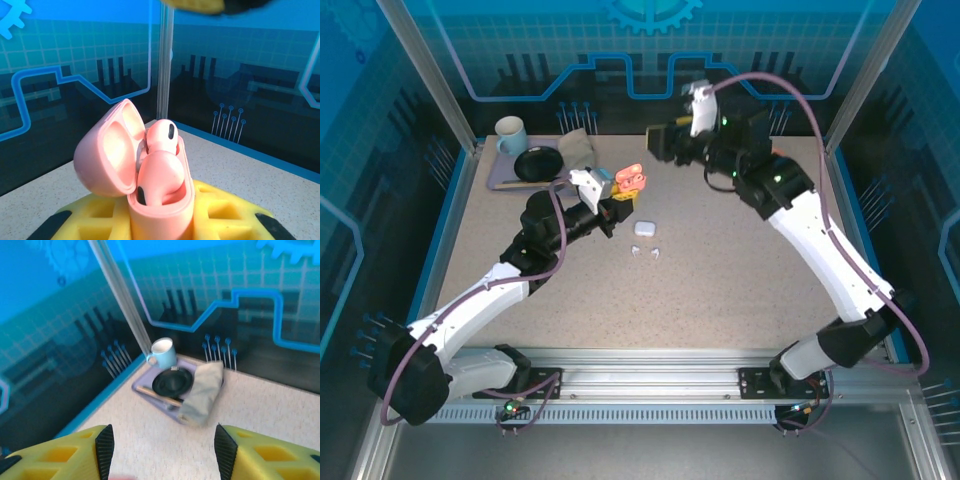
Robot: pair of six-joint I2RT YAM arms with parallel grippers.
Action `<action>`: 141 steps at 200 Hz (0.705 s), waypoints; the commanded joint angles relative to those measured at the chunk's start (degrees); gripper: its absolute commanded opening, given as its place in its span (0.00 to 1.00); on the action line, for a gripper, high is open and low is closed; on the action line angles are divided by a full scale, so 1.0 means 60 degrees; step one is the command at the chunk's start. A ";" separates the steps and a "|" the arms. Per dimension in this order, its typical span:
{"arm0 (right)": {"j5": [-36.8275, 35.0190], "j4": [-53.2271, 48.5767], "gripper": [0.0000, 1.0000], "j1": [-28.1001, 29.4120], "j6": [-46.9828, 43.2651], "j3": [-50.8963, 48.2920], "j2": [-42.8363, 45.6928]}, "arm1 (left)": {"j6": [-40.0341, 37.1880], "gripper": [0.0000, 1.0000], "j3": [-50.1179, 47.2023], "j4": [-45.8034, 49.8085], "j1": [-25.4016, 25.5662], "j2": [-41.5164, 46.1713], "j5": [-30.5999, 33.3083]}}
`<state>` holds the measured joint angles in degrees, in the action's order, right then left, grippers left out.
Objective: Insert wireless bluetooth earbuds into charging case
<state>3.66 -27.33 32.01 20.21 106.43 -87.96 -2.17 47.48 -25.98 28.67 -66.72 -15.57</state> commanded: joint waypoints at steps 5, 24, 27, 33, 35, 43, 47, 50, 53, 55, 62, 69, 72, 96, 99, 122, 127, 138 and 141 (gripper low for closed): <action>0.0581 -0.3206 0.59 -0.0387 0.0382 0.2477 -0.1773 | -0.0463 0.00 -0.0050 -0.0300 -0.0035 -0.0103 -0.0604; 0.1121 -0.4778 0.58 -0.0498 0.0304 0.4348 -0.3202 | -0.0540 0.00 -0.0069 -0.0242 -0.0043 -0.0210 -0.0853; 0.1265 -0.5096 0.58 -0.0512 0.0282 0.4754 -0.3466 | -0.0551 0.00 -0.0074 -0.0241 -0.0038 -0.0235 -0.0901; 0.1329 -0.5527 0.57 -0.0508 0.0294 0.5292 -0.3935 | -0.0572 0.00 -0.0071 -0.0227 -0.0035 -0.0272 -0.0988; 0.1354 -0.5623 0.57 -0.0510 0.0287 0.5447 -0.4069 | -0.0574 0.00 -0.0072 -0.0223 -0.0032 -0.0283 -0.1010; 0.1522 -0.5982 0.57 -0.0514 0.0256 0.5947 -0.4513 | -0.0582 0.00 -0.0066 -0.0211 -0.0030 -0.0327 -0.1066; 0.1586 -0.6118 0.57 -0.0515 0.0264 0.6126 -0.4706 | -0.0582 0.00 -0.0075 -0.0211 -0.0043 -0.0346 -0.1096; 0.1590 -0.6192 0.57 -0.0523 0.0265 0.6205 -0.4796 | -0.0589 0.00 -0.0060 -0.0212 -0.0044 -0.0362 -0.1138; 0.1595 -0.6290 0.57 -0.0516 0.0276 0.6342 -0.4942 | -0.0590 0.00 -0.0053 -0.0195 -0.0039 -0.0375 -0.1163; 0.1591 -0.6309 0.57 -0.0516 0.0271 0.6372 -0.4977 | -0.0601 0.00 -0.0060 -0.0196 -0.0044 -0.0378 -0.1164; 0.1683 -0.6439 0.56 -0.0515 0.0253 0.6496 -0.5210 | -0.0612 0.00 -0.0054 -0.0196 -0.0027 -0.0394 -0.1191; 0.1768 -0.6501 0.56 -0.0514 0.0251 0.6519 -0.5346 | -0.0637 0.00 -0.0062 -0.0182 -0.0033 -0.0413 -0.1186; 0.1789 -0.6540 0.55 -0.0515 0.0263 0.6508 -0.5385 | -0.0654 0.00 -0.0055 -0.0169 -0.0041 -0.0429 -0.1184; 0.1993 -0.6752 0.52 -0.0423 0.0128 0.6271 -0.5484 | -0.0756 0.00 -0.0013 -0.0059 -0.0040 -0.0482 -0.1094; 0.2000 -0.6753 0.51 -0.0396 0.0087 0.6206 -0.5459 | -0.0766 0.00 0.0000 -0.0030 -0.0033 -0.0489 -0.1085; 0.1789 -0.6648 0.48 -0.0148 -0.0136 0.5458 -0.4955 | -0.0810 0.00 0.0094 0.0073 -0.0044 -0.0638 -0.1023; 0.1736 -0.6581 0.48 -0.0089 -0.0170 0.5232 -0.4788 | -0.0822 0.00 0.0112 0.0092 -0.0033 -0.0665 -0.1023; 0.1651 -0.6377 0.47 0.0006 -0.0211 0.4700 -0.4386 | -0.0825 0.00 0.0175 0.0137 -0.0037 -0.0769 -0.1023; 0.1635 -0.6331 0.47 0.0013 -0.0217 0.4517 -0.4249 | -0.0824 0.00 0.0174 0.0150 -0.0036 -0.0781 -0.1019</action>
<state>13.06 -65.04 30.33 20.53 138.39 -119.94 -5.54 47.48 -25.67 28.67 -70.22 -20.69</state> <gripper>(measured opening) 0.476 0.226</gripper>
